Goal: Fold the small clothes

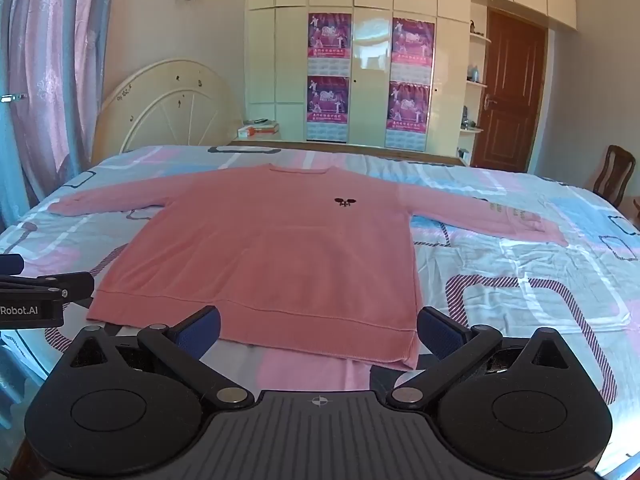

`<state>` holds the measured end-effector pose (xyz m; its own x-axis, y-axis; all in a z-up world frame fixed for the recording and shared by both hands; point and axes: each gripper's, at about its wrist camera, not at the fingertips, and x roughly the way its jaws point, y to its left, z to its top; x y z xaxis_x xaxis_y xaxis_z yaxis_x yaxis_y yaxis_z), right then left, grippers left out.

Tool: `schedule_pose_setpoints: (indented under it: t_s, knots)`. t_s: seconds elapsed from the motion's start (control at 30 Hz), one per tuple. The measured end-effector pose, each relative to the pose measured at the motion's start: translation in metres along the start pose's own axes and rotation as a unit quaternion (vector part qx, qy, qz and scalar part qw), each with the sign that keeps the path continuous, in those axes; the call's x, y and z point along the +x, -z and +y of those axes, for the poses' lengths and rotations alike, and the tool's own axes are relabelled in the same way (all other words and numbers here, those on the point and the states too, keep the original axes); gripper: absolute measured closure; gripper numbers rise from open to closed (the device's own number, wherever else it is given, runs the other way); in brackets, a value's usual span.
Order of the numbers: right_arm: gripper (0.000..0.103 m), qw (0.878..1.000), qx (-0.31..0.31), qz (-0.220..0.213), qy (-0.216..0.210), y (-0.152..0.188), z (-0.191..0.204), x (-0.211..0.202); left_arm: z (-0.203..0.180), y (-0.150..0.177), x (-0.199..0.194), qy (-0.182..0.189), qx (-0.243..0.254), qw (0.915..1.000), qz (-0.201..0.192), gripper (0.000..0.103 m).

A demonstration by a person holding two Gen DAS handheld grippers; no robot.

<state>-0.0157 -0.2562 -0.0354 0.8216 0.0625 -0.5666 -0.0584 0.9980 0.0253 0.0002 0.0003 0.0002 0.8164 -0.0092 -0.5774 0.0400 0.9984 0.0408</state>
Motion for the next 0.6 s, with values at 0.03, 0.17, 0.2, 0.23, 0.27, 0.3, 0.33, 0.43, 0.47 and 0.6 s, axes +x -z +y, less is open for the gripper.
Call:
schedule_pose_setpoints:
  t_s: [0.03,0.17,0.2,0.23,0.27,0.3,0.33,0.43,0.47,0.6]
  knots:
    - [0.0,1.0,0.0,0.0,0.0,-0.0003,0.0003,0.0002,0.0001,0.0001,-0.0001,0.0,-0.001,1.0,-0.002,0.0]
    - [0.0,1.0,0.006,-0.005,-0.005,0.0015,0.0008,-0.0012,-0.0002,0.0002,0.0001,-0.002,0.003,1.0,-0.002,0.0]
    - [0.0,1.0,0.006,-0.005,-0.005,0.0012,0.0009,-0.0012,-0.0004,0.0001,0.0004,-0.004,0.003,1.0,-0.001,0.0]
    - [0.0,1.0,0.005,-0.005,-0.005,0.0008,0.0011,-0.0012,-0.0003,0.0003,0.0001,-0.003,0.004,1.0,-0.003,0.0]
    - [0.0,1.0,0.005,-0.005,-0.005,0.0004,0.0013,-0.0012,-0.0004,0.0002,0.0002,-0.004,0.004,1.0,-0.002,0.0]
    - [0.0,1.0,0.006,-0.007,-0.006,0.0017,-0.0002,-0.0028,-0.0006,0.0002,0.0006,-0.005,0.004,1.0,-0.002,0.0]
    - [0.0,1.0,0.006,-0.007,-0.006,0.0017,-0.0007,-0.0027,-0.0004,0.0002,0.0004,-0.004,0.004,1.0,-0.003,0.0]
    - [0.0,1.0,0.005,-0.009,-0.004,0.001,-0.0012,-0.0026,-0.0012,0.0006,0.0004,-0.006,0.002,1.0,-0.004,0.0]
    - [0.0,1.0,0.005,-0.01,-0.004,0.0005,-0.0014,-0.0041,-0.001,0.0006,0.0,-0.005,0.003,1.0,-0.005,0.0]
    - [0.0,1.0,0.006,-0.011,-0.003,0.0001,-0.0016,-0.0053,0.0006,0.0012,-0.0031,-0.005,0.002,1.0,-0.004,0.0]
